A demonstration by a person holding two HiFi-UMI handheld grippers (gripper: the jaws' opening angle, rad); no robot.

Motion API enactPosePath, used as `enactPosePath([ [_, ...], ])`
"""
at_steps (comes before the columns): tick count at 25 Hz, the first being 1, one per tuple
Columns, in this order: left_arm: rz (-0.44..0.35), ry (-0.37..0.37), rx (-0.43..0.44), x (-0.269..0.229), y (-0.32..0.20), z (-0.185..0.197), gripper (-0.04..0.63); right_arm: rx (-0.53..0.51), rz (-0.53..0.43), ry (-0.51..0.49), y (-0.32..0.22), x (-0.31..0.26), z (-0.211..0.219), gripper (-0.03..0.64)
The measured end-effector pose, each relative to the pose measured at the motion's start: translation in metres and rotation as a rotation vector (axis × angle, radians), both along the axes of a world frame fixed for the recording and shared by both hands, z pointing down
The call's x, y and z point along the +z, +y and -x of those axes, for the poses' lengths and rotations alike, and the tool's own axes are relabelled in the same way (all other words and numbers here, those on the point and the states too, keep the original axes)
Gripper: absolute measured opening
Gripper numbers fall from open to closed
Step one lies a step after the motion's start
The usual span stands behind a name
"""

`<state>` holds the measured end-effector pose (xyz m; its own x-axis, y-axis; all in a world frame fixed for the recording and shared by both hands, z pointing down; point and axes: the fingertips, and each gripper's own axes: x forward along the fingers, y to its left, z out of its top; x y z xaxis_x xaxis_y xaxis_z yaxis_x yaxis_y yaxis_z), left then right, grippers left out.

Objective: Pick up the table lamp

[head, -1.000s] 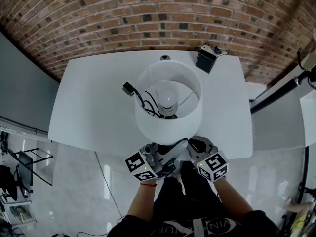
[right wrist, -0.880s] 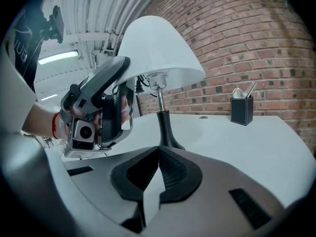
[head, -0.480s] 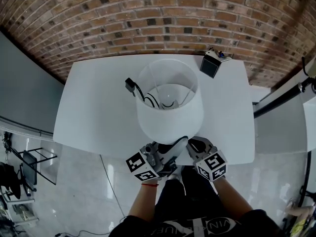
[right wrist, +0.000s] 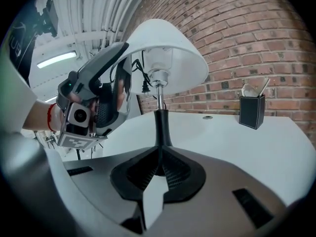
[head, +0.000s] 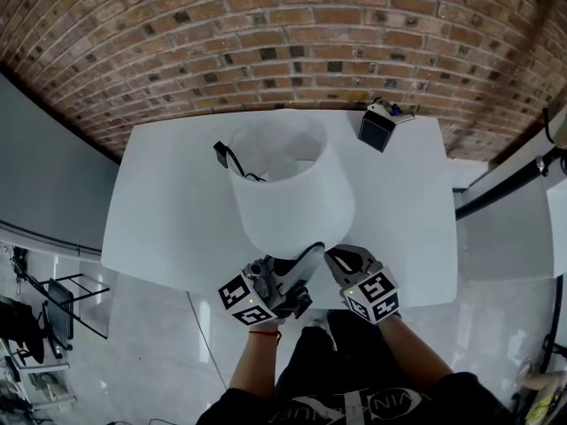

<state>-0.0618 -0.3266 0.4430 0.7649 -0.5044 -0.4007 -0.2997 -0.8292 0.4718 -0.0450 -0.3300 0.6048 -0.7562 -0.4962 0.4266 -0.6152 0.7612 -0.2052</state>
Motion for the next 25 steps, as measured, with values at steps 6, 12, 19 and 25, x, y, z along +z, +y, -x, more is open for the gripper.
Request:
enactPosePath([
  [6, 0.009, -0.006, -0.005, -0.007, -0.018, 0.002, 0.009, -0.022, 0.002, 0.011, -0.015, -0.001, 0.009, 0.003],
  [12, 0.062, 0.017, -0.002, -0.009, -0.034, 0.007, 0.009, -0.027, 0.011, 0.034, -0.030, 0.003, 0.019, 0.050],
  [19, 0.086, 0.037, -0.009, -0.012, -0.047, 0.016, 0.009, -0.037, 0.024, 0.064, -0.050, 0.007, 0.037, 0.084],
  [25, 0.099, 0.042, 0.003, -0.013, -0.058, 0.020, 0.011, -0.046, 0.021, 0.088, -0.061, 0.009, 0.050, 0.136],
])
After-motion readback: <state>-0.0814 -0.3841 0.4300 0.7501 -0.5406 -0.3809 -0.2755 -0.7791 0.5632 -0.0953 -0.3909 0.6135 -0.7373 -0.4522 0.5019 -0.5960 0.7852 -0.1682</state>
